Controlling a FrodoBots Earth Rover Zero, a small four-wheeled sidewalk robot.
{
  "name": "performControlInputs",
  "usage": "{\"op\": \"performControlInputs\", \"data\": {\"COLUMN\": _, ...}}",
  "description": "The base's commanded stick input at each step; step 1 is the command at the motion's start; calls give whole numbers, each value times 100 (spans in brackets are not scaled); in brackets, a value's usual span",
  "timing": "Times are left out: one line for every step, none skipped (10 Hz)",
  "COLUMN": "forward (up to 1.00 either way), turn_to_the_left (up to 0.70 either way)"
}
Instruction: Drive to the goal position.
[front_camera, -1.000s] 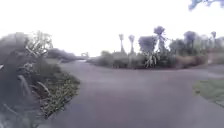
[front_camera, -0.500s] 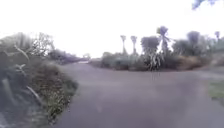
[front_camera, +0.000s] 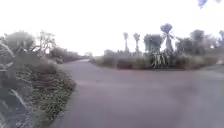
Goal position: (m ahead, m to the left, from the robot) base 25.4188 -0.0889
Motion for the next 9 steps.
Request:
{"op": "performControlInputs", "data": {"forward": 70, "turn_to_the_left": 0}}
{"op": "performControlInputs", "data": {"forward": 70, "turn_to_the_left": 0}}
{"op": "performControlInputs", "data": {"forward": 70, "turn_to_the_left": 0}}
{"op": "performControlInputs", "data": {"forward": 70, "turn_to_the_left": 0}}
{"op": "performControlInputs", "data": {"forward": 70, "turn_to_the_left": 0}}
{"op": "performControlInputs", "data": {"forward": 70, "turn_to_the_left": 0}}
{"op": "performControlInputs", "data": {"forward": 70, "turn_to_the_left": 0}}
{"op": "performControlInputs", "data": {"forward": 70, "turn_to_the_left": 0}}
{"op": "performControlInputs", "data": {"forward": 70, "turn_to_the_left": 0}}
